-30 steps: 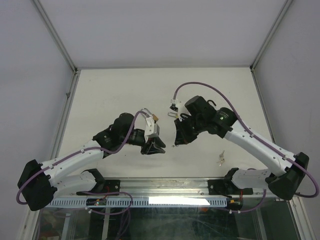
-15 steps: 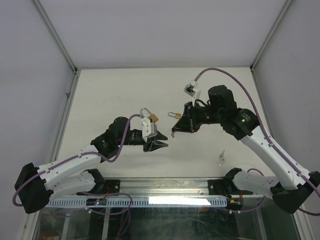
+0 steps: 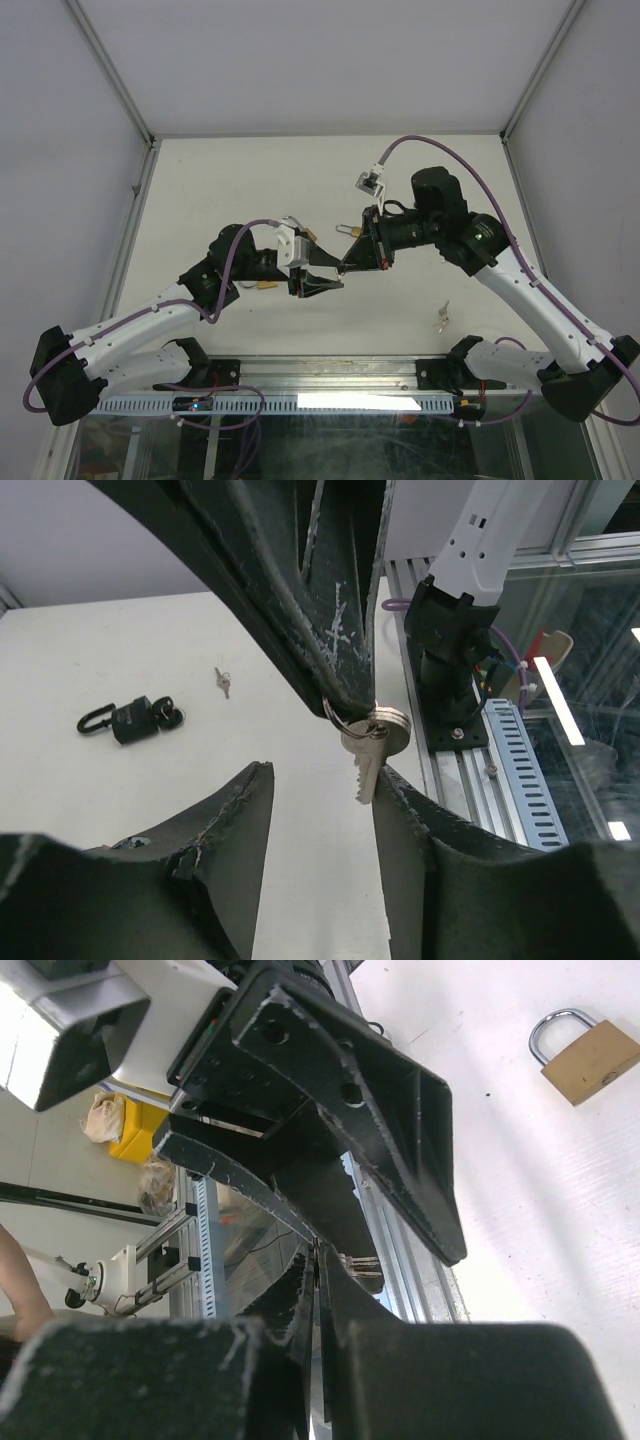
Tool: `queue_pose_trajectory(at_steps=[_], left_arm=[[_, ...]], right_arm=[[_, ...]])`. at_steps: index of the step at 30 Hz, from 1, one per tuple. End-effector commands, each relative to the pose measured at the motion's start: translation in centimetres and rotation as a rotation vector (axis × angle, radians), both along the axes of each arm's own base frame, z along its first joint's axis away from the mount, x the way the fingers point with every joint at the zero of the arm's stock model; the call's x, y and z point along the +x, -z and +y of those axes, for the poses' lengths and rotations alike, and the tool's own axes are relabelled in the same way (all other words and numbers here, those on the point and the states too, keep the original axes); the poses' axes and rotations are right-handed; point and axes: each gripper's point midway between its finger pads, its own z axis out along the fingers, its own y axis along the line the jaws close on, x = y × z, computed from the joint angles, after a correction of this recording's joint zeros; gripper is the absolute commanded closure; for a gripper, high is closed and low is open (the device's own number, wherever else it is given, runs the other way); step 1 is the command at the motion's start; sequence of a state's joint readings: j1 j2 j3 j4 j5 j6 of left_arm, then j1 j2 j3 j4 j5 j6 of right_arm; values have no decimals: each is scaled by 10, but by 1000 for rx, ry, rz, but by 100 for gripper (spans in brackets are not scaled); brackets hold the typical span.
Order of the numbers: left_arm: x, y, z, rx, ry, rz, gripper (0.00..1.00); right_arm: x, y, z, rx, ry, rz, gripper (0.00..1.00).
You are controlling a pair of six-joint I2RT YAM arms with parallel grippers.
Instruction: Unlock with the key
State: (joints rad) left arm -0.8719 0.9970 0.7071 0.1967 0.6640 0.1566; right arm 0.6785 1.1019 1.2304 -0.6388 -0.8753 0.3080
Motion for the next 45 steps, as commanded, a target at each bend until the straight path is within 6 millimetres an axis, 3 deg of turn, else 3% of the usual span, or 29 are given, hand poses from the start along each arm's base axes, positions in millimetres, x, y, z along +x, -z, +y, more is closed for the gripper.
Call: queue_pose_trajectory(at_steps=[1,14,20,28,29,31,32,37,45], left_arm=[[-13,-36,-3,-87,65,-52,59],[-20,-35,7,-47,76,-86,62],[-21,-37,9,-40,72,-80,72],[-22,-39,10,-39,74,-79,98],[-22,-38,10,-38,74,-77,97],[-22,-36,9,-33,79,-72,77],[-22,-35,9,-31,79,-74,74],[-18,-33,6,-30,75,-99,69],[-18,-40,1,-51,93,-101,72]], right_arm=[[-4,-31,2,88,-53,-92,100],[-3,-27,0,73,-46,-89,100],[-2,-24,-1,69,-43,-83,100],[-2,-24,-2,70,-31,-86,100],[-2,-24,-2,72,-32,-85,100],[-3,-25,-2,78,-35,-80,100],[-3,-26,-2,81,-37,-80,100],[-5,-28,-2,88,-42,-81,100],[-4,-26,-2,84,-36,-76,100]])
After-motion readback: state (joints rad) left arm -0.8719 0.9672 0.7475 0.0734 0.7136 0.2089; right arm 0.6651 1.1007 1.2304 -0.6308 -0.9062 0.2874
